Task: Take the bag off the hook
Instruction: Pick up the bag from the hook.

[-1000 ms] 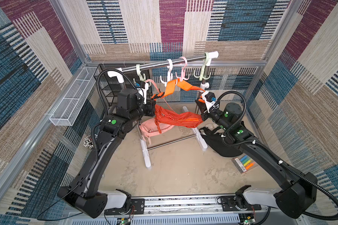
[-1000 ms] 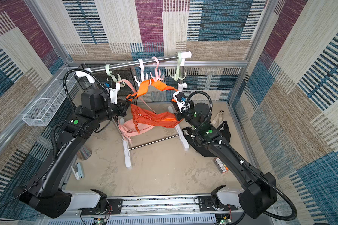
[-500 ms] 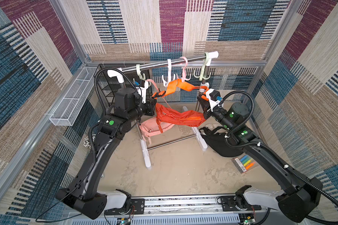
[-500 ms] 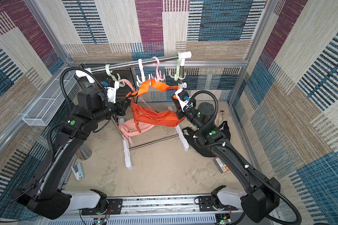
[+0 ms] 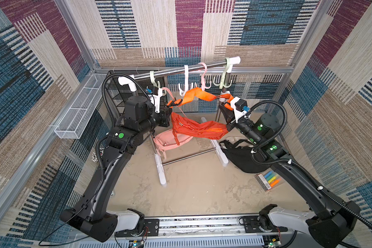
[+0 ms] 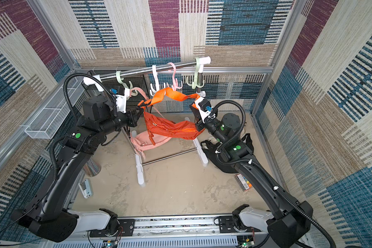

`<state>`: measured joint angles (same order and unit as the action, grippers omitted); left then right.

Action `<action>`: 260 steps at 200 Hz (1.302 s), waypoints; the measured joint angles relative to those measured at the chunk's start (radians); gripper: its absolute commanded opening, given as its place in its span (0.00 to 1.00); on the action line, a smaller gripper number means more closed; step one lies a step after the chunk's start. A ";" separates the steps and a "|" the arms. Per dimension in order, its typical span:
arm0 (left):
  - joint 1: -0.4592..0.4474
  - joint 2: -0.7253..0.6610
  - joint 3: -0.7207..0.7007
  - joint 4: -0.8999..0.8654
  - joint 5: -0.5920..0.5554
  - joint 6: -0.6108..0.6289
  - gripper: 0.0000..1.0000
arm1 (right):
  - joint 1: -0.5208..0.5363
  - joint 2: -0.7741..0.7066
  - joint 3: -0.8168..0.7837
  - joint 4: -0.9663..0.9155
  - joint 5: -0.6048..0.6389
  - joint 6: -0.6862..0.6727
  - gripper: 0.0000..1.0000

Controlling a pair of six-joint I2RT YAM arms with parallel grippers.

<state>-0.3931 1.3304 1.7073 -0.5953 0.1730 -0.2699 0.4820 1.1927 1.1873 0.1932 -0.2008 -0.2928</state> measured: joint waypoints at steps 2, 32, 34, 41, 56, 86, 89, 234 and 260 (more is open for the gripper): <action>0.000 0.001 0.002 0.000 0.001 0.000 0.00 | 0.000 0.000 0.002 0.000 -0.001 0.000 0.18; 0.000 0.027 0.054 0.001 0.013 -0.011 0.00 | 0.000 0.016 0.043 -0.004 -0.008 -0.001 0.18; 0.000 0.030 0.058 0.001 0.013 -0.011 0.00 | 0.000 0.018 0.045 -0.004 -0.008 -0.001 0.18; 0.000 0.036 0.069 0.000 0.013 -0.012 0.00 | 0.000 0.024 0.058 -0.005 -0.008 -0.001 0.18; 0.000 0.045 0.092 -0.001 0.013 -0.015 0.00 | 0.000 0.034 0.079 -0.007 -0.008 -0.001 0.18; 0.000 0.057 0.131 -0.001 0.016 -0.019 0.00 | 0.000 0.046 0.107 -0.005 -0.008 0.000 0.18; 0.000 0.059 0.137 -0.002 0.016 -0.019 0.00 | 0.000 0.048 0.110 -0.006 -0.008 0.000 0.18; 0.000 0.091 0.275 -0.037 0.047 -0.037 0.00 | 0.000 0.035 0.191 -0.005 -0.026 0.028 0.17; 0.001 0.051 0.233 -0.032 0.070 -0.058 0.00 | 0.000 0.008 0.185 -0.031 -0.026 0.046 0.17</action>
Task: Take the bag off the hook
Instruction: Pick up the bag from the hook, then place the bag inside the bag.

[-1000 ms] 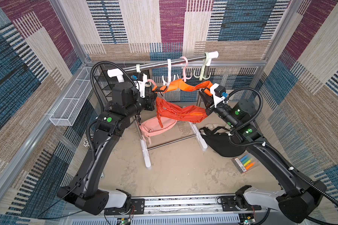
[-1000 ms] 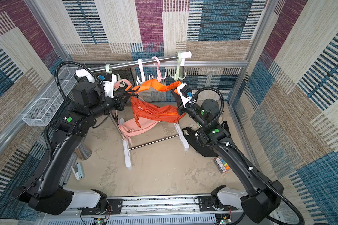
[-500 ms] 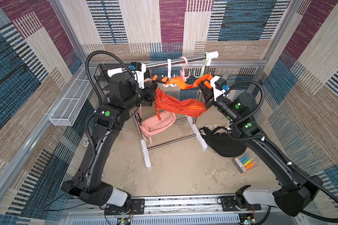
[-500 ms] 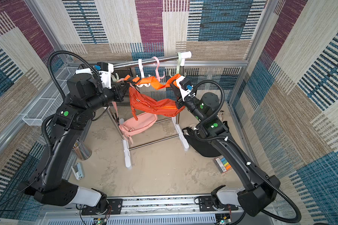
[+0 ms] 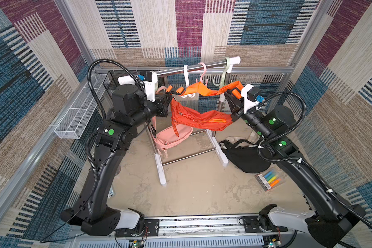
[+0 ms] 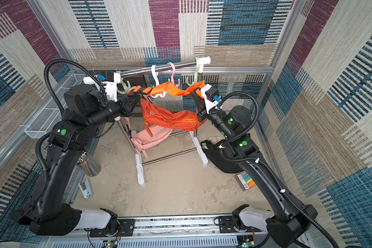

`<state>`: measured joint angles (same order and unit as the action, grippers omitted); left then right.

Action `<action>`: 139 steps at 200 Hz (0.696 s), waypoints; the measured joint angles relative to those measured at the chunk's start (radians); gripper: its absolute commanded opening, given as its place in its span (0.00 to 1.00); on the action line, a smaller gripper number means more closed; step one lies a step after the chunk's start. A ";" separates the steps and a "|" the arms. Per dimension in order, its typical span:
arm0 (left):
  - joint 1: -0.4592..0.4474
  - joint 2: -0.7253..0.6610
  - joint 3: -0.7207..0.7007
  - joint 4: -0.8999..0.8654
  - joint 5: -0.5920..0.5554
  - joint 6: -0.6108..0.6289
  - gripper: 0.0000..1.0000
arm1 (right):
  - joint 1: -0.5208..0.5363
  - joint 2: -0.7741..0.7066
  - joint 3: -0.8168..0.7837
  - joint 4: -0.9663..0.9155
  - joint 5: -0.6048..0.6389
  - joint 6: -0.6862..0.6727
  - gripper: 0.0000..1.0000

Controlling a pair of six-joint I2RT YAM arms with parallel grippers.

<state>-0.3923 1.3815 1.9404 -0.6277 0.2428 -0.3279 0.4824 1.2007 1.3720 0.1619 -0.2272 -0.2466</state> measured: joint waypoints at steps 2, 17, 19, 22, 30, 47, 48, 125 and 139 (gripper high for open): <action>0.000 -0.003 -0.003 0.000 0.000 -0.003 0.00 | 0.000 -0.003 -0.001 -0.003 0.000 0.002 0.16; 0.000 -0.031 -0.037 0.004 0.008 -0.021 0.00 | 0.000 -0.026 -0.019 -0.022 0.000 0.023 0.16; 0.000 -0.035 -0.044 0.005 0.010 -0.025 0.00 | 0.000 -0.031 -0.023 -0.024 0.000 0.026 0.16; 0.000 -0.042 -0.052 0.005 0.014 -0.031 0.00 | 0.000 -0.038 -0.029 -0.027 0.000 0.031 0.16; 0.000 -0.058 -0.073 0.006 0.025 -0.038 0.00 | 0.000 -0.054 -0.043 -0.037 0.000 0.040 0.16; 0.000 -0.088 -0.119 0.014 0.035 -0.048 0.00 | 0.000 -0.076 -0.057 -0.065 0.001 0.063 0.17; 0.000 -0.089 -0.121 0.014 0.036 -0.049 0.00 | 0.000 -0.077 -0.057 -0.069 0.002 0.064 0.17; 0.000 -0.184 -0.272 0.038 0.108 -0.106 0.00 | 0.000 -0.190 -0.126 -0.229 0.020 0.182 0.16; 0.000 -0.202 -0.314 0.042 0.130 -0.118 0.00 | 0.000 -0.209 -0.130 -0.257 0.027 0.206 0.15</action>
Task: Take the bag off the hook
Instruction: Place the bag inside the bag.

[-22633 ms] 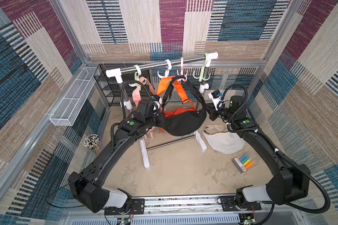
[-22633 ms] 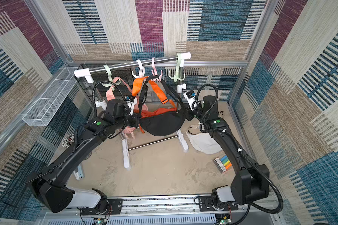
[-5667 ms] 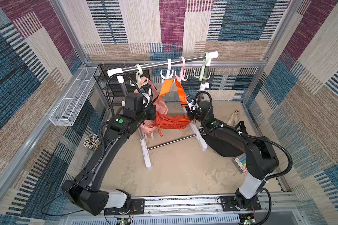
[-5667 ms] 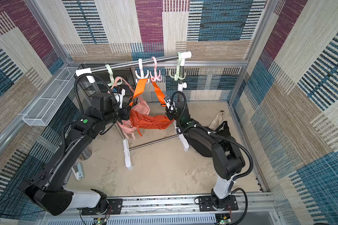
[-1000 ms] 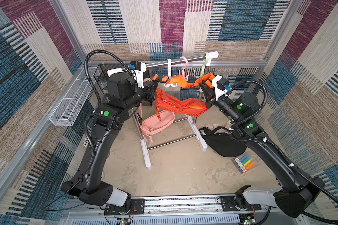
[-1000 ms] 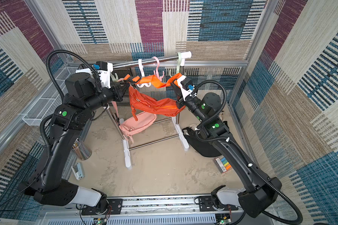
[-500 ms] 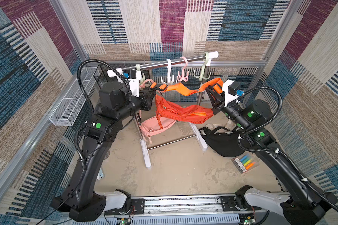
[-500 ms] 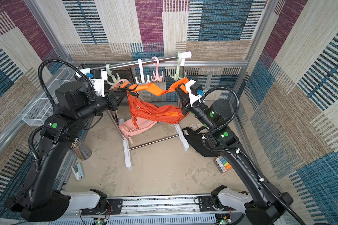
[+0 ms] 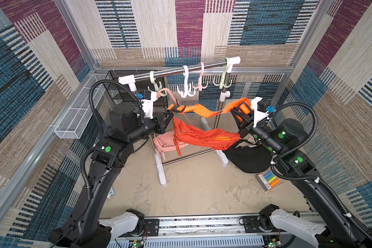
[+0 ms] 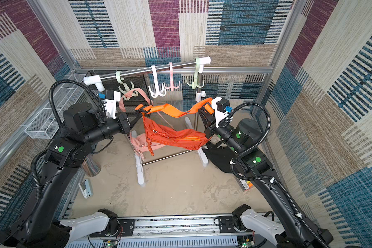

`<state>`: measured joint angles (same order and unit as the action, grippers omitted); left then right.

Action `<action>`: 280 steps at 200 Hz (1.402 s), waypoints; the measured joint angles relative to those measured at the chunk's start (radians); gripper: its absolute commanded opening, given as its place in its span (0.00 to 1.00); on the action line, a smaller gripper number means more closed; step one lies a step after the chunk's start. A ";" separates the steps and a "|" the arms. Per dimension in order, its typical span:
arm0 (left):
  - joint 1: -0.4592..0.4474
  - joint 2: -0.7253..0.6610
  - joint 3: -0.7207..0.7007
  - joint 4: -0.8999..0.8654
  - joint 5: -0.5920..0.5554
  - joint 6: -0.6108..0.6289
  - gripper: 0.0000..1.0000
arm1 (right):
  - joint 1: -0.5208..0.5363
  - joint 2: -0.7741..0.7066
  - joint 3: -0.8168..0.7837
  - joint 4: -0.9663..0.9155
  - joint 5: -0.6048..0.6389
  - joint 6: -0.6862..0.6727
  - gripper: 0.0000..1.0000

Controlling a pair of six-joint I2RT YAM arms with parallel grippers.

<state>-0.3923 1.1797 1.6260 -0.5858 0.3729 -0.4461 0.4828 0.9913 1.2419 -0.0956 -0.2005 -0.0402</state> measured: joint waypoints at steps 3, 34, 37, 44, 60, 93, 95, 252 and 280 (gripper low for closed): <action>-0.001 -0.003 -0.009 0.001 0.002 -0.002 0.00 | 0.000 -0.004 -0.001 -0.006 0.003 0.005 0.15; -0.001 -0.049 -0.115 0.006 0.053 -0.024 0.00 | 0.000 -0.074 -0.043 -0.077 0.024 0.059 0.15; -0.001 -0.054 -0.126 0.006 0.057 -0.025 0.00 | 0.000 -0.081 -0.049 -0.084 0.028 0.064 0.15; -0.001 -0.065 -0.151 0.009 0.069 -0.026 0.00 | 0.000 -0.100 -0.063 -0.100 0.031 0.077 0.15; -0.004 -0.082 -0.196 0.013 0.092 -0.029 0.00 | 0.000 -0.147 -0.099 -0.137 0.056 0.110 0.14; -0.029 -0.099 -0.284 0.024 0.133 -0.047 0.00 | 0.000 -0.221 -0.151 -0.231 0.115 0.193 0.08; -0.032 -0.100 -0.290 0.026 0.134 -0.049 0.00 | 0.000 -0.224 -0.152 -0.240 0.119 0.200 0.07; -0.310 -0.264 -0.652 -0.064 0.154 -0.248 0.00 | 0.000 -0.317 -0.169 -0.930 0.128 0.566 0.00; -0.359 -0.257 -0.688 -0.084 0.122 -0.285 0.00 | 0.000 -0.231 -0.161 -1.071 0.147 0.596 0.00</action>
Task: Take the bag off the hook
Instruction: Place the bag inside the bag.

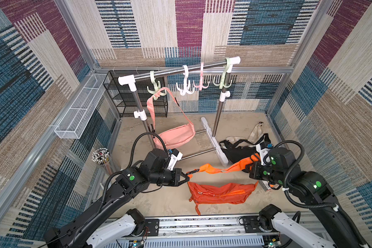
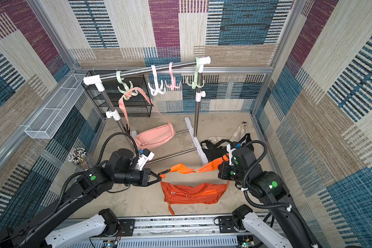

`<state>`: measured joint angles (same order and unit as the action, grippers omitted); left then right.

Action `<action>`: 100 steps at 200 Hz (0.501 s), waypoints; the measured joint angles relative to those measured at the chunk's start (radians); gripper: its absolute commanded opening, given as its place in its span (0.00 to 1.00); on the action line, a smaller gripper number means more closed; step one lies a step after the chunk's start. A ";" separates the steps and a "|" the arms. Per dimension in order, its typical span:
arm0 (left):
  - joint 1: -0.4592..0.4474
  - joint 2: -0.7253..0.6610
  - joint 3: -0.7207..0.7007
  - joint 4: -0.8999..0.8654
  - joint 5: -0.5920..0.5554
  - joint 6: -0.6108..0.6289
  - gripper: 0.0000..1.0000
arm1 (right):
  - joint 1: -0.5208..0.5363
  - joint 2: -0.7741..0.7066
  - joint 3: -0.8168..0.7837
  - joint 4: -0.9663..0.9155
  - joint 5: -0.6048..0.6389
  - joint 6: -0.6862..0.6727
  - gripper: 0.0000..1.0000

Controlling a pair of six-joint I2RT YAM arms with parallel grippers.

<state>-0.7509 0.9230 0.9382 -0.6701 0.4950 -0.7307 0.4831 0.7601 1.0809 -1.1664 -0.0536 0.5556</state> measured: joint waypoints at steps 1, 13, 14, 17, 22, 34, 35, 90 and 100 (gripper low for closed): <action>-0.003 0.002 -0.001 0.000 0.000 0.000 0.00 | 0.000 0.006 0.000 -0.005 0.002 0.001 0.00; -0.022 0.024 -0.005 0.000 -0.009 -0.006 0.00 | 0.000 0.047 -0.006 -0.037 0.018 0.004 0.00; -0.023 0.026 -0.006 -0.001 -0.011 -0.006 0.00 | 0.000 0.050 -0.006 -0.038 0.020 0.004 0.00; -0.028 0.032 -0.007 -0.001 -0.022 -0.006 0.00 | 0.000 0.058 -0.010 -0.042 0.025 0.004 0.00; -0.036 0.043 -0.010 -0.001 -0.029 -0.006 0.00 | 0.000 0.071 -0.015 -0.048 0.031 0.004 0.00; -0.048 0.068 -0.022 0.000 -0.041 -0.006 0.00 | 0.000 0.097 -0.024 -0.066 0.053 0.004 0.00; -0.050 0.071 -0.024 0.000 -0.045 -0.006 0.00 | 0.000 0.100 -0.025 -0.067 0.055 0.004 0.00; -0.062 0.217 -0.054 0.046 -0.037 -0.007 0.00 | -0.006 0.232 -0.081 -0.044 0.125 -0.042 0.00; -0.062 0.246 -0.047 0.056 -0.027 -0.006 0.00 | -0.009 0.243 -0.093 -0.034 0.126 -0.054 0.00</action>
<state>-0.8127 1.1687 0.8917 -0.6140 0.4679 -0.7372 0.4744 1.0031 0.9882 -1.1999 0.0719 0.5018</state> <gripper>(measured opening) 0.049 0.061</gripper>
